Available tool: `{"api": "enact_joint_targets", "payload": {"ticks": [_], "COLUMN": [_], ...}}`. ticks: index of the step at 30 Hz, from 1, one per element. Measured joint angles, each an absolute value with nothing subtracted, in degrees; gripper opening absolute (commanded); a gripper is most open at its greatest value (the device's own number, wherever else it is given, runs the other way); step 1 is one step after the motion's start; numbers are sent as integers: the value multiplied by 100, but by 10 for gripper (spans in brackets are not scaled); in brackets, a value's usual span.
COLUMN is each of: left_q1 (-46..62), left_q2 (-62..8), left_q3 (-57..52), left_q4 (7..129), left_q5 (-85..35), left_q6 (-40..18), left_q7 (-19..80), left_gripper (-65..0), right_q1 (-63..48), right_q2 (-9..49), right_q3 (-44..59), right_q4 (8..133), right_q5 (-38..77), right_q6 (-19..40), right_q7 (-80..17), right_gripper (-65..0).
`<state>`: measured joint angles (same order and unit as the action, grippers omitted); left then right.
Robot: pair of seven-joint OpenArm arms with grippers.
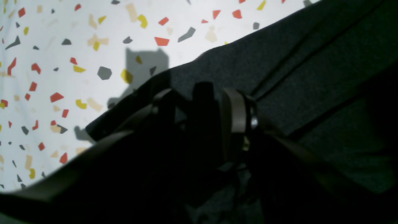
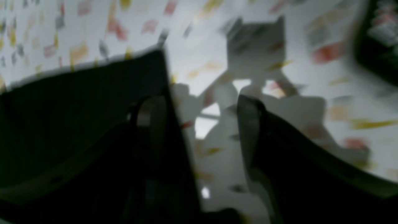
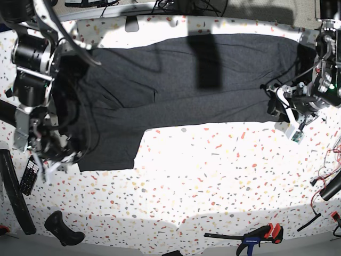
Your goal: Fold the T-shirt properly
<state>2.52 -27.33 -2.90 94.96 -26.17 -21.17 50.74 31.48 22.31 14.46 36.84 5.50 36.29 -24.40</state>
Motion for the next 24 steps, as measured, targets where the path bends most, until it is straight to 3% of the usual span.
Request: {"api": "enact_joint_targets", "payload": {"ticks": [8, 10, 14, 24], "left_q1": [252, 255, 252, 257], "left_q2": [-2733, -2733, -2733, -2731], "left_q3": [-290, -290, -290, -290], "left_q4": [9496, 9496, 9496, 9496], "left_q5": [-2615, -2615, -2617, -2626], "left_q6": [-2117, -2115, -2117, -2117], "left_q7": [5072, 5074, 5074, 5070], "left_gripper": [-417, -417, -427, -435], "right_q1": [3179, 3177, 3177, 3079], "right_q2": [1914, 1887, 1905, 1870], "right_q3": [731, 650, 652, 631], "right_q4": [3664, 3669, 3669, 5004], "right_q5": [248, 257, 298, 1380], "right_q6": [3610, 3612, 3616, 3962], "right_q7": [-2287, -2252, -2303, -4394], "right_gripper": [-309, -391, -650, -650]}}
